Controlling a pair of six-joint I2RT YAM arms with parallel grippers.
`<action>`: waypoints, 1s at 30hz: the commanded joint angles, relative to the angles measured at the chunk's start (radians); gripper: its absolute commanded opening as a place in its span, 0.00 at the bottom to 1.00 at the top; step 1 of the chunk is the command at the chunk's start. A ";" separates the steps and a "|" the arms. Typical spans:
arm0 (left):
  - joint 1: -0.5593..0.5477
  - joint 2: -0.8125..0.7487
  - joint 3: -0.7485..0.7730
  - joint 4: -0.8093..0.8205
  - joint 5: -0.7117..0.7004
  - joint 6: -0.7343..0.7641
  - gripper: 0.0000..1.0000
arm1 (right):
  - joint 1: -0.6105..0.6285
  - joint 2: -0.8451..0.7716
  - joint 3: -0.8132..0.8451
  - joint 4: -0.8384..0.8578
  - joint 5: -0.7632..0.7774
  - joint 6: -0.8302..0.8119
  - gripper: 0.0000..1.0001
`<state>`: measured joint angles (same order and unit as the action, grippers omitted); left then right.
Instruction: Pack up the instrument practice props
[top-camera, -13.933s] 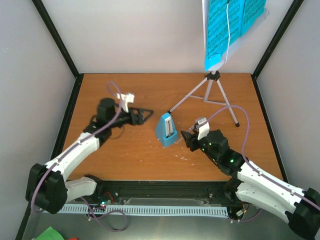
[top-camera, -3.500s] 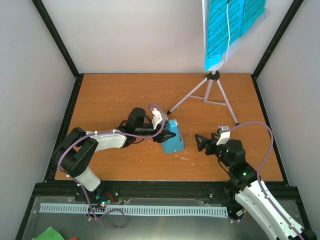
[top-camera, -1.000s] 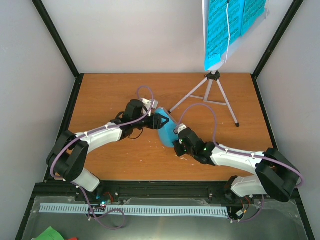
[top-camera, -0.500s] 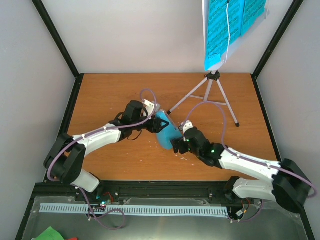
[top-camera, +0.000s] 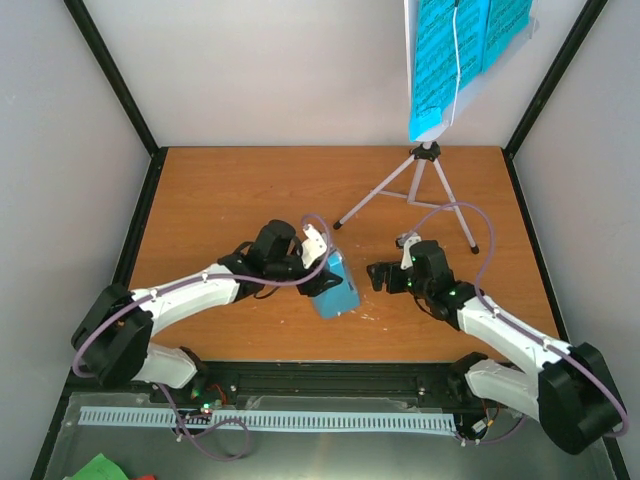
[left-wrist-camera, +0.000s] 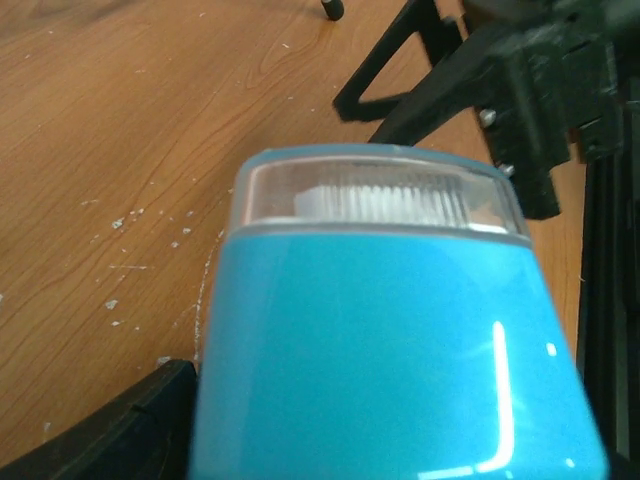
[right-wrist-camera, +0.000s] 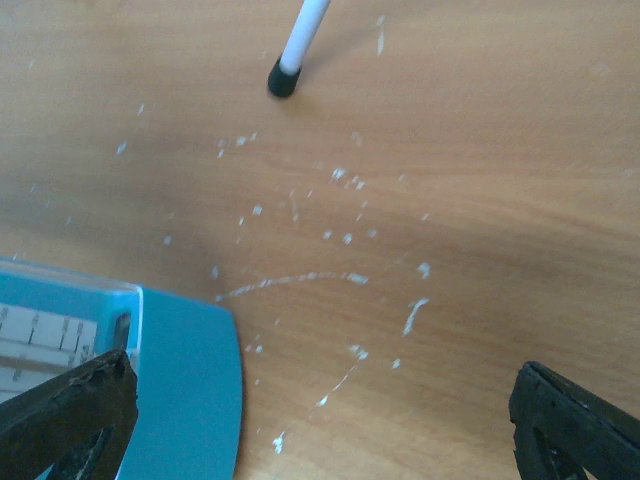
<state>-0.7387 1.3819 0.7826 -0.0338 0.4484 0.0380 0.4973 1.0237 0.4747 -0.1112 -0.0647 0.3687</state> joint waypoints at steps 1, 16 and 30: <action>-0.015 -0.052 -0.032 0.002 0.025 0.003 0.74 | -0.008 0.087 -0.001 0.070 -0.137 -0.001 0.99; 0.135 -0.435 -0.015 -0.012 0.036 -0.234 0.99 | 0.097 0.348 0.024 0.164 -0.286 -0.087 0.96; 0.438 -0.442 0.086 -0.119 0.082 -0.273 0.99 | 0.289 0.172 0.045 0.077 -0.154 -0.007 0.94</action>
<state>-0.3614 0.9440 0.7937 -0.1020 0.5140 -0.2436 0.8474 1.3079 0.4854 0.0284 -0.3153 0.3668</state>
